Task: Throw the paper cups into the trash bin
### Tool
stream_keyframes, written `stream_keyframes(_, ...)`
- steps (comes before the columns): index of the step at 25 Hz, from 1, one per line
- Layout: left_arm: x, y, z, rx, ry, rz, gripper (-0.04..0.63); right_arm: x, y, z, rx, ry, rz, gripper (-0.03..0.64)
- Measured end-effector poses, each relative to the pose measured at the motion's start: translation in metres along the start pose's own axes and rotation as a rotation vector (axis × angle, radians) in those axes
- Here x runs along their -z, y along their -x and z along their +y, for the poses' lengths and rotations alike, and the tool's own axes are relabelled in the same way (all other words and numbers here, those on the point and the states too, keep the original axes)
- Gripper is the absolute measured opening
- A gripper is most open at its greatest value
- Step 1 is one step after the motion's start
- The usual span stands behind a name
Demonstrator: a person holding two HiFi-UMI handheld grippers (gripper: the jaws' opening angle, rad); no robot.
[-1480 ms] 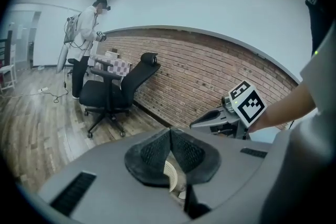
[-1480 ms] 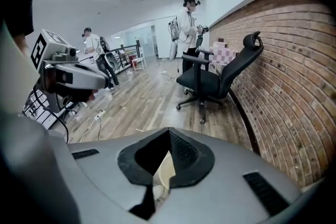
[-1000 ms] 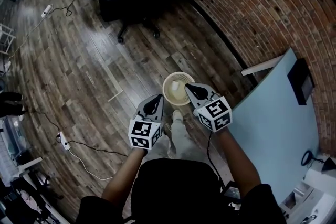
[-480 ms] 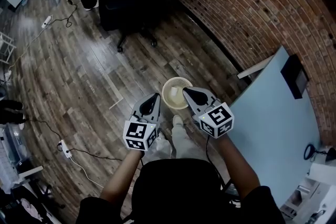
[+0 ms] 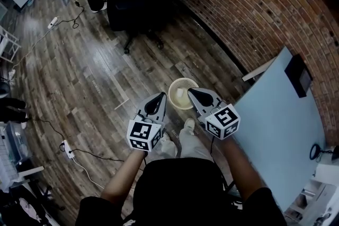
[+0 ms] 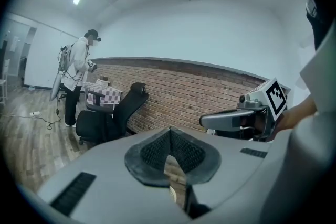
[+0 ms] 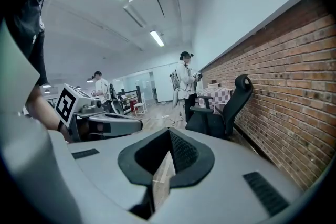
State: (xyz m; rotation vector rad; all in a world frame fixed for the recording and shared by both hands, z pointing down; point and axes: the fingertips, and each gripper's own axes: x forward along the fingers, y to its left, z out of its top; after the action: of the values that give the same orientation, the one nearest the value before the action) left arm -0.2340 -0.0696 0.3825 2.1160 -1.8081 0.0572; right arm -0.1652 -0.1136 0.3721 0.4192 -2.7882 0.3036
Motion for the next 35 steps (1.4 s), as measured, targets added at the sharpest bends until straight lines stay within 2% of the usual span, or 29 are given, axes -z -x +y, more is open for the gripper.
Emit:
stream_keyframes(6, -0.006, 0.008, -0.011, 0.019, -0.018, -0.016, 0.005, -0.003, 0.009, 0.007, 0.002, 0.007, -0.012, 0.005)
stream_keyframes(14, -0.020, 0.012, -0.036, 0.003, -0.035, -0.062, 0.005, -0.006, 0.042, 0.009, -0.004, 0.023, -0.034, 0.005)
stream_keyframes(29, -0.012, 0.026, -0.109, 0.017, -0.077, -0.048, 0.005, -0.010, 0.106, 0.023, -0.005, 0.050, -0.099, 0.005)
stream_keyframes(35, -0.011, 0.040, -0.123, -0.015, -0.087, -0.061, 0.005, -0.003, 0.127, 0.033, -0.001, 0.074, -0.097, 0.005)
